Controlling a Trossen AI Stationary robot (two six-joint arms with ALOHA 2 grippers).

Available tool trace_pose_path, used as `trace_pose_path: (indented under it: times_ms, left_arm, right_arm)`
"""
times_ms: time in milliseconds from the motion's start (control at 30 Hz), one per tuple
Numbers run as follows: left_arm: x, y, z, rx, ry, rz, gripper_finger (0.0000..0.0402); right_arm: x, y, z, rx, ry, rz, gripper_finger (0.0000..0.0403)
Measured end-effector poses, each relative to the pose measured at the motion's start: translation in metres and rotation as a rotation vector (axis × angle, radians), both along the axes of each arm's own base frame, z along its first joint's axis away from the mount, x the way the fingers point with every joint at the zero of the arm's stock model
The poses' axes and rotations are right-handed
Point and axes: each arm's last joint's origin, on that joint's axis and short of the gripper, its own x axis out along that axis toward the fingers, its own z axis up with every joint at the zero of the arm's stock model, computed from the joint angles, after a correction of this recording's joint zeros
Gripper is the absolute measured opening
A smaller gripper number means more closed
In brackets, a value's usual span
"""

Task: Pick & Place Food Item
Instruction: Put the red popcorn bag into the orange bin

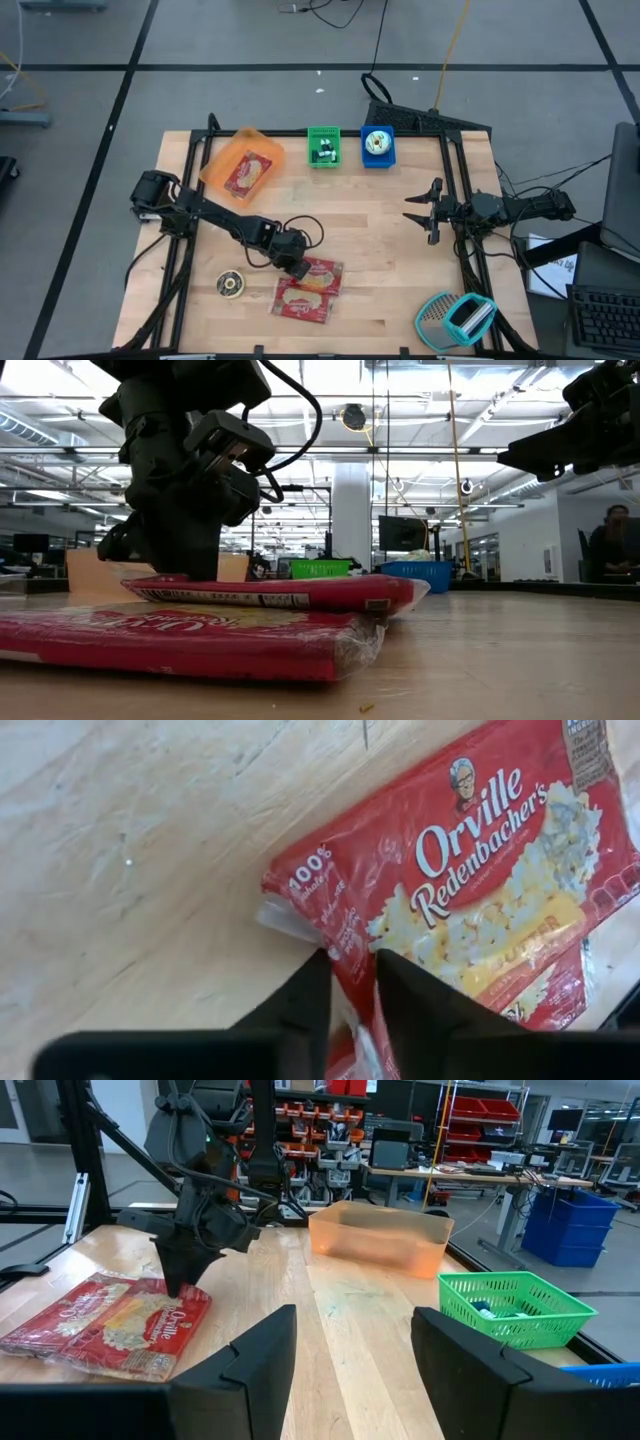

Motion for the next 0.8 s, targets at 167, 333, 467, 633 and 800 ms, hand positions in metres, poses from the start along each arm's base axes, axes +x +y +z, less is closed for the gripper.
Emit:
trace_pose_path:
  times_ms: [167, 333, 467, 633, 800]
  left_arm:
    - [0.002, 0.005, 0.001, -0.017, -0.020, -0.020, 0.0022]
    - [0.007, 0.008, 0.011, -0.003, -0.117, -0.057, 0.0010]
    - [0.009, 0.009, 0.021, 0.026, -0.198, -0.066, 0.0004]
    - [0.009, 0.011, 0.038, 0.084, -0.298, -0.063, 0.0007]
    - [0.010, 0.013, 0.059, 0.166, -0.436, -0.049, 0.0006]
  right_arm:
    - [0.000, 0.000, 0.000, 0.000, 0.000, 0.000, 0.0187]
    - [0.000, 0.000, 0.000, 0.000, 0.000, 0.001, 0.0187]
    - [0.000, 0.000, 0.000, 0.000, 0.000, 0.000, 0.0187]
    - [0.000, 0.000, 0.000, 0.000, -0.002, 0.000, 0.0187]
    - [0.000, 0.000, 0.000, -0.001, 0.004, 0.000, 0.0187]
